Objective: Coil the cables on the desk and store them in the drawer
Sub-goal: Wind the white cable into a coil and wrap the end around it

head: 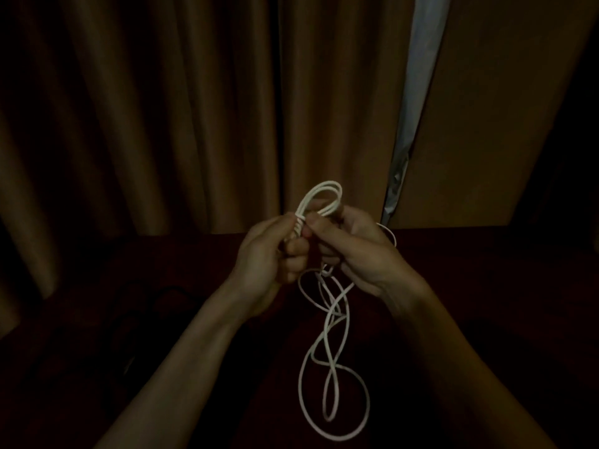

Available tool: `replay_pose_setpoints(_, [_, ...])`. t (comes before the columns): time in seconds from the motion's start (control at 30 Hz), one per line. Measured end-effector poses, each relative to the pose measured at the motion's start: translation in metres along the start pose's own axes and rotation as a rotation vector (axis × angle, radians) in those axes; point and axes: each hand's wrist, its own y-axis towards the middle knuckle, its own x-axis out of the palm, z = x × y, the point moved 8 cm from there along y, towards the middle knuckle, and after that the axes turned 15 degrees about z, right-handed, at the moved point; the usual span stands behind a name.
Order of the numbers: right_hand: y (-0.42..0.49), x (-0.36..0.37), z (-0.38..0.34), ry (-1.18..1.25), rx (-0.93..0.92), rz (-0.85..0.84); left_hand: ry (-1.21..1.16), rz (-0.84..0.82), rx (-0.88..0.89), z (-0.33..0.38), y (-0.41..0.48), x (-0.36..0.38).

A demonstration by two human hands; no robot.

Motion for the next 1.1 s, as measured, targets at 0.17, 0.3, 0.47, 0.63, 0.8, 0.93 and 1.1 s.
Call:
replay_pose_setpoints(0.17, [-0.01,0.01,-0.009,-0.096,-0.09,-0.16,-0.003,-0.271,-0.282,-0.007,-0.013,0.007])
replay_pose_setpoints(0.3, [-0.005,0.001,-0.014,-0.123,-0.175,-0.014,0.086,-0.26,-0.292,-0.01,-0.014,0.007])
replay_pose_setpoints(0.47, [-0.008,-0.002,-0.017,-0.121,-0.139,0.082,0.308,-0.005,0.067,0.0,0.003,-0.005])
replay_pose_setpoints(0.63, [-0.001,-0.014,-0.014,-0.175,-0.16,0.286,0.686,0.031,0.772,0.033,-0.012,-0.003])
replay_pose_setpoints(0.8, [-0.002,-0.013,-0.003,-0.119,-0.096,0.371,0.937,0.038,0.953,0.021,-0.014,0.003])
replay_pose_setpoints(0.93, [-0.002,-0.002,0.0,-0.191,-0.107,0.311,0.924,0.138,0.942,0.021,-0.012,-0.002])
replay_pose_setpoints(1.1, [-0.002,0.01,0.0,-0.188,-0.041,0.095,0.707,0.27,0.678,0.025,0.002,-0.023])
